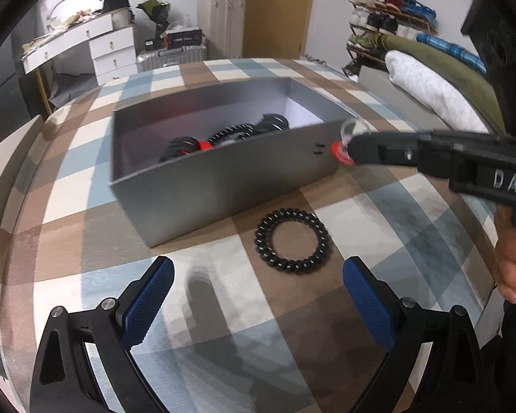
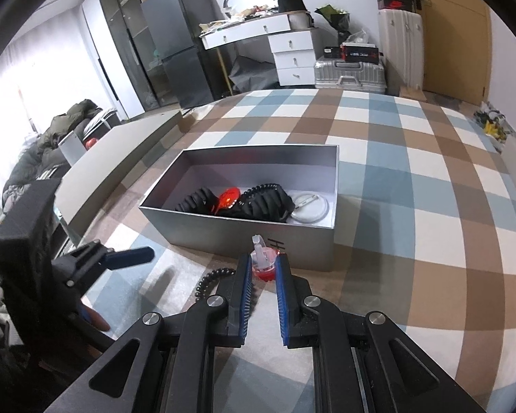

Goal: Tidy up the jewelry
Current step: 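Close the left tool on the black spiral hair tie while the right tool holds the clip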

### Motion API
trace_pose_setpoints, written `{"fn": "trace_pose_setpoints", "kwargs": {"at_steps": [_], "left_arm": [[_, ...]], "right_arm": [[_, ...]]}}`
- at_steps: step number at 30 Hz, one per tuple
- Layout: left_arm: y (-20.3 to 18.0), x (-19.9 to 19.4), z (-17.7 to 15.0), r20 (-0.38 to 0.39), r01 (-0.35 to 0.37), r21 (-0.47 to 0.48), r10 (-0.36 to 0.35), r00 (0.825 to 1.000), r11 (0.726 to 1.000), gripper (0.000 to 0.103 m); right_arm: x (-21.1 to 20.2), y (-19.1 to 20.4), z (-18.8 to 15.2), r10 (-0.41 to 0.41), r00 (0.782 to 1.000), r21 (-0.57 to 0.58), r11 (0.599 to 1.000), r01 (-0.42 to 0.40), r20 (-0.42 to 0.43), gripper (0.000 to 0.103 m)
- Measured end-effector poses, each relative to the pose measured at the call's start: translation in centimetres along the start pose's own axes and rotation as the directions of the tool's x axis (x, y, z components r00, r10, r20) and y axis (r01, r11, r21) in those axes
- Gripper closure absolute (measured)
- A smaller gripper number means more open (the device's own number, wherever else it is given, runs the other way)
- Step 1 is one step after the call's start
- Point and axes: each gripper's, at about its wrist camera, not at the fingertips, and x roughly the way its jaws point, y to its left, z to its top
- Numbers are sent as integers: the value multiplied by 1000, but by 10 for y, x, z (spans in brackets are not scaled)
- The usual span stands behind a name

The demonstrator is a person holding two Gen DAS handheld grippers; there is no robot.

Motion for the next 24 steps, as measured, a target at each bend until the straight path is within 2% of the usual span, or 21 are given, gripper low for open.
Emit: {"fn": "trace_pose_setpoints", "kwargs": {"at_steps": [3, 4, 5, 7, 9, 14, 21, 24], "left_arm": [[1, 0, 0, 7, 14, -9, -14, 1000, 1000, 9], [2, 0, 0, 9, 17, -19, -17, 1000, 1000, 15], [4, 0, 1, 10, 21, -29, -21, 1000, 999, 24], [8, 1, 2, 11, 30, -60, -30, 1000, 998, 34], [10, 4, 3, 12, 18, -79, -17, 1000, 997, 37], [10, 9, 6, -1, -43, -79, 43, 999, 996, 55], [15, 3, 1, -7, -69, -66, 68, 998, 995, 60], [16, 2, 0, -7, -57, -71, 57, 998, 996, 66]], "right_arm": [[-3, -1, 1, 0, 1000, 4, 1000, 0, 7, 90], [-4, -1, 1, 1, 1000, 4, 1000, -1, 8, 90], [-5, -1, 1, -1, 1000, 4, 1000, 1, 9, 90], [-5, -1, 1, 1, 1000, 5, 1000, -1, 6, 90], [-5, -1, 1, 0, 1000, 5, 1000, 0, 8, 90], [-3, 0, 1, 2, 1000, -2, 1000, -2, 4, 90], [-1, 1, 0, -2, 1000, -8, 1000, 2, -6, 90], [-3, 2, -1, -2, 1000, -9, 1000, 1, -4, 90]]}}
